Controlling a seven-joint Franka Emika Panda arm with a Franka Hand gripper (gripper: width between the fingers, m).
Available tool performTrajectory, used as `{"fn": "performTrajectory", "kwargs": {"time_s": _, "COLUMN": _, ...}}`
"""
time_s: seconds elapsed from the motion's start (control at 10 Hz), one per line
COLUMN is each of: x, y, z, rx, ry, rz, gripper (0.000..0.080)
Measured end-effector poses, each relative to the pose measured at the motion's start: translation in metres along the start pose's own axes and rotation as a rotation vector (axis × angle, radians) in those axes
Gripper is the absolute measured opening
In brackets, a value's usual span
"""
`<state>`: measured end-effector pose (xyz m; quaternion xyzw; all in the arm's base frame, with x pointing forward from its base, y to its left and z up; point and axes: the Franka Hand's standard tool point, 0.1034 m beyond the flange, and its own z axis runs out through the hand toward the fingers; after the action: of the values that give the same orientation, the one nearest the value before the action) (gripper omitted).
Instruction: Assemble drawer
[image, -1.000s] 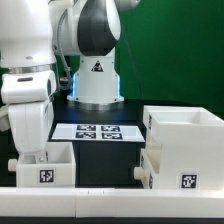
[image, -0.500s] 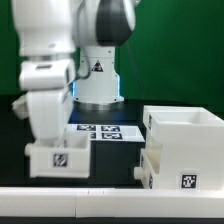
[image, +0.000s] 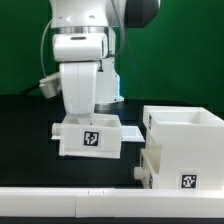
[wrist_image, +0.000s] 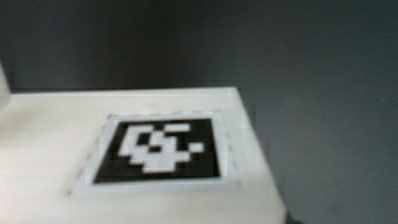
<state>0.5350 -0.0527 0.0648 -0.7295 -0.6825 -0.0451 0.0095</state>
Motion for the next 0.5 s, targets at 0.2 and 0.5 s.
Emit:
{"fn": "performTrajectory", "kwargs": {"time_s": 0.2, "x": 0.001, "y": 0.000, "z": 0.001, "rx": 0.002, "ry": 0.000, "rz": 0.002, "gripper": 0.0038}}
{"fn": "performTrajectory", "kwargs": {"time_s": 0.5, "x": 0.024, "y": 0.018, "z": -0.003, "rx": -0.005, "ry": -0.029, "rz": 0.024, "gripper": 0.0038}}
